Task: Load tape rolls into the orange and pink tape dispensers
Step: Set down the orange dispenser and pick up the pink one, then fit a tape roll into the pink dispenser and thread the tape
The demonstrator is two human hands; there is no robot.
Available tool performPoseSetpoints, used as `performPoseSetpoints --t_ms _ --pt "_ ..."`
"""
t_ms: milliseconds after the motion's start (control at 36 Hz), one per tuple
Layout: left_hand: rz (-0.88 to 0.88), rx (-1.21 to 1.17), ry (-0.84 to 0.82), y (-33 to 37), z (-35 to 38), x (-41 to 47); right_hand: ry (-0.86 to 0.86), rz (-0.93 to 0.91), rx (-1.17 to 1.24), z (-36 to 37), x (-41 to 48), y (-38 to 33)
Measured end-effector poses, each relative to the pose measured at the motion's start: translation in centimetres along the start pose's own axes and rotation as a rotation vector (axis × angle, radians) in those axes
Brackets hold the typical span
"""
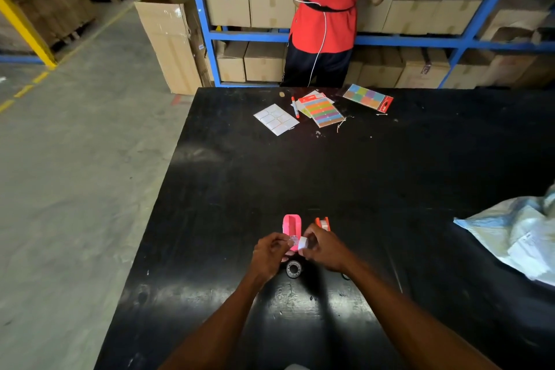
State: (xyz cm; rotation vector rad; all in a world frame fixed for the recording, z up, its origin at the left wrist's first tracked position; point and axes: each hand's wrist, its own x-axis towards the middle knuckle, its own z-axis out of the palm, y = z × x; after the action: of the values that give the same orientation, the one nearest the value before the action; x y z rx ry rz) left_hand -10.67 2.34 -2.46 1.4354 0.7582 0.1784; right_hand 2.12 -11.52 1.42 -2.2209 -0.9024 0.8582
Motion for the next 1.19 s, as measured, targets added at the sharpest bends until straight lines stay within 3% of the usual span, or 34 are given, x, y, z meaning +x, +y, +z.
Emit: performPoseSetpoints --t_ms 583,917,1194 --pt "-0.157 0.001 0.011 -1.5 0.3 1.1 -0.117 0.151 -0.399 5.0 -2.2 5.5" --pt "-0.241 -0.066 0.029 -2.6 0.2 2.4 -0.053 0.039 -0.561 6.5 0.5 4.1" --pt "-0.253 -0.052 0.031 -3.1 0.1 2.9 -0.112 0.014 -0.595 8.5 1.8 4.2"
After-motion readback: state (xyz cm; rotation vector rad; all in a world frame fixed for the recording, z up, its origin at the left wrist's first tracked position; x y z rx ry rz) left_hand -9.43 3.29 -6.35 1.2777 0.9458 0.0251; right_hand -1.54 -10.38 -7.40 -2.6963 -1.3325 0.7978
